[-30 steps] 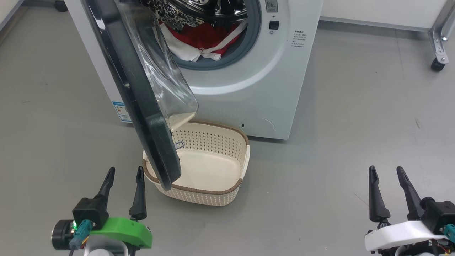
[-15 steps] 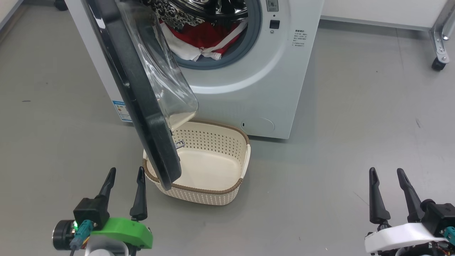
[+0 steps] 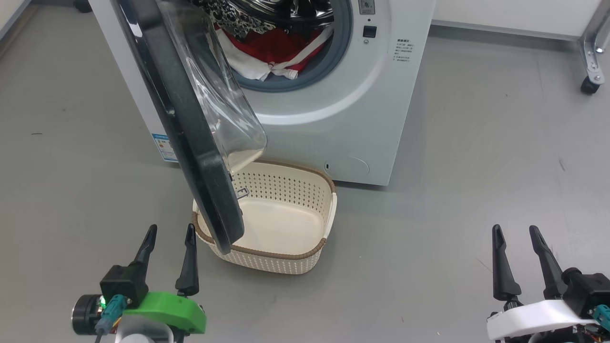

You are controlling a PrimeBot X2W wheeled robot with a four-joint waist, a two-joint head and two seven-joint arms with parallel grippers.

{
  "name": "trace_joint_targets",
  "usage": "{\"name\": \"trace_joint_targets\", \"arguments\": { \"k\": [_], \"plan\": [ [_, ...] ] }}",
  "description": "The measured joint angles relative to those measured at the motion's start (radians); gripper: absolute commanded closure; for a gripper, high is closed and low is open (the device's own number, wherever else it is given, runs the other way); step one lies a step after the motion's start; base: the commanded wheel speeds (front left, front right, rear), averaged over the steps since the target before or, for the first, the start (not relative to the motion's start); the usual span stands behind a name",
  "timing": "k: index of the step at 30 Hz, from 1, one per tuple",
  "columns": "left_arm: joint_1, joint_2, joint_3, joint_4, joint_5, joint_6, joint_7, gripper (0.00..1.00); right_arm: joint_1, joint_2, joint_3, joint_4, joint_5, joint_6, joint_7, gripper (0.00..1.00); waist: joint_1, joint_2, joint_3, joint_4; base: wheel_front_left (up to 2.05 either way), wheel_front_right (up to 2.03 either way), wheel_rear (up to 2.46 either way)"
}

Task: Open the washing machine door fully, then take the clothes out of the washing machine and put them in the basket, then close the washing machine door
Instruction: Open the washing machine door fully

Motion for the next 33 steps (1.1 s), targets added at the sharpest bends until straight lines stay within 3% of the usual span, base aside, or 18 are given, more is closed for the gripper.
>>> {"name": "trace_joint_targets", "arguments": {
  "k": [17,19,20,33],
  "plan": [
    [0.000,0.000,-0.004,0.002,0.000,0.000,0.000,0.00,0.001,0.014,-0.014,0.007,-0.016,0.022,0.000,0.00,0.0000,0.0000,-0.008,0.004,0.00,0.00,0.00],
    [0.000,0.000,-0.005,0.003,0.000,0.000,0.000,0.84,0.001,0.017,-0.015,0.009,-0.016,0.022,0.000,0.00,0.0000,0.0000,-0.009,0.004,0.00,0.00,0.00],
    [0.000,0.000,-0.006,0.003,0.000,0.000,0.000,1.00,0.002,0.018,-0.016,0.009,-0.016,0.022,0.000,0.00,0.0000,0.0000,-0.009,0.004,0.00,0.00,0.00],
    [-0.001,0.000,0.017,-0.017,0.000,0.000,0.000,1.00,0.002,0.035,-0.030,0.015,-0.025,0.032,0.000,0.00,0.0001,0.0000,-0.006,0.003,0.00,0.00,0.00]
  ]
}}
